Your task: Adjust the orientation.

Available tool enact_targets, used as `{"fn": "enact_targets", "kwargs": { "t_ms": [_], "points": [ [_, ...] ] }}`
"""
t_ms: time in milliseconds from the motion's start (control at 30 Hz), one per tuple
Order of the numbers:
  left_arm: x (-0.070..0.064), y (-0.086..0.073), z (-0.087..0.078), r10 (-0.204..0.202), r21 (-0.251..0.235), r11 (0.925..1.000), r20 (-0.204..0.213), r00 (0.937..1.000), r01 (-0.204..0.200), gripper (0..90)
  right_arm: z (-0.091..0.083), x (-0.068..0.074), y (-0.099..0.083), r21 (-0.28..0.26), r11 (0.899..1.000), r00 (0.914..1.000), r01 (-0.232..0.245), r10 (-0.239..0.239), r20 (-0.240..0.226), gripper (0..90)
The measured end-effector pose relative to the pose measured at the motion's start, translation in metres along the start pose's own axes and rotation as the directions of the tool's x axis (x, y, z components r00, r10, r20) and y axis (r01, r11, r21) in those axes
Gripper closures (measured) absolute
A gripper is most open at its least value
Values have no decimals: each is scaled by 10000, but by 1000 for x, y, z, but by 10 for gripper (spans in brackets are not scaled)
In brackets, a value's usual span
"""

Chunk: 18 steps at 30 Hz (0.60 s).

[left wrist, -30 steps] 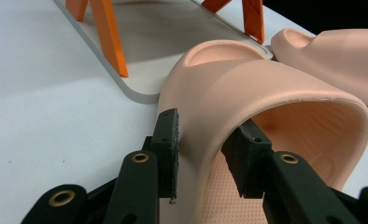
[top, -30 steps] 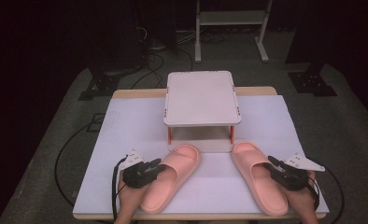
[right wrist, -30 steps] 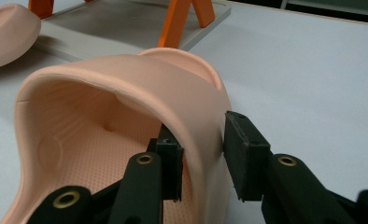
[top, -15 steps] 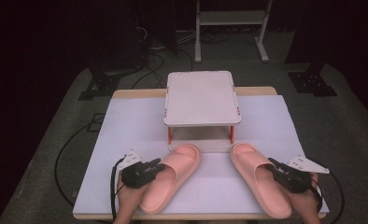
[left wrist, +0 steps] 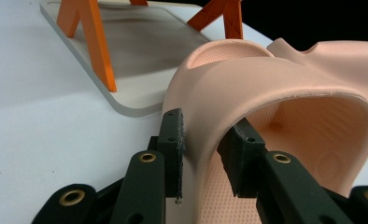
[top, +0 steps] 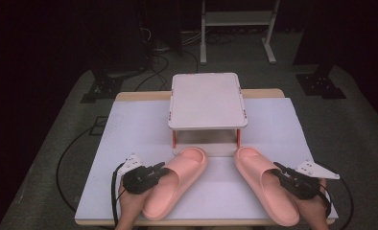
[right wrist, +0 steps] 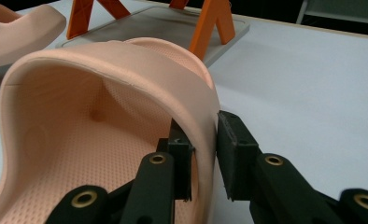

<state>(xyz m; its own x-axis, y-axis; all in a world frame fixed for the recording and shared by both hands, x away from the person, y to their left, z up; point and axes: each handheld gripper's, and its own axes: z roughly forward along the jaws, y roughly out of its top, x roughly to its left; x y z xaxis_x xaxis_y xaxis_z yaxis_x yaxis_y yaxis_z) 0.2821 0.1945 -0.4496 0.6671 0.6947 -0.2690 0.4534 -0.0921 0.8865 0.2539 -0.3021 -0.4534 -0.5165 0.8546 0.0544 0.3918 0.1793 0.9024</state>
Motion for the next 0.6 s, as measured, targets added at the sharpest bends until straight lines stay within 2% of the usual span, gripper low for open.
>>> {"fn": "enact_targets", "kwargs": {
  "t_ms": [167,233,600],
  "points": [
    [1,2,-3,-9,-99,10000,9,10000,9,704,-1,2,2,-37,10000,9999,88,-88,-83,759],
    [0,3,-4,136,-97,9999,-3,9999,-136,704,-2,4,2,-40,10000,9999,81,-81,-115,759],
    [-6,8,-7,258,-244,9994,130,9996,-254,704,-6,11,7,-138,9997,9993,201,-205,-318,759]
  ]
}}
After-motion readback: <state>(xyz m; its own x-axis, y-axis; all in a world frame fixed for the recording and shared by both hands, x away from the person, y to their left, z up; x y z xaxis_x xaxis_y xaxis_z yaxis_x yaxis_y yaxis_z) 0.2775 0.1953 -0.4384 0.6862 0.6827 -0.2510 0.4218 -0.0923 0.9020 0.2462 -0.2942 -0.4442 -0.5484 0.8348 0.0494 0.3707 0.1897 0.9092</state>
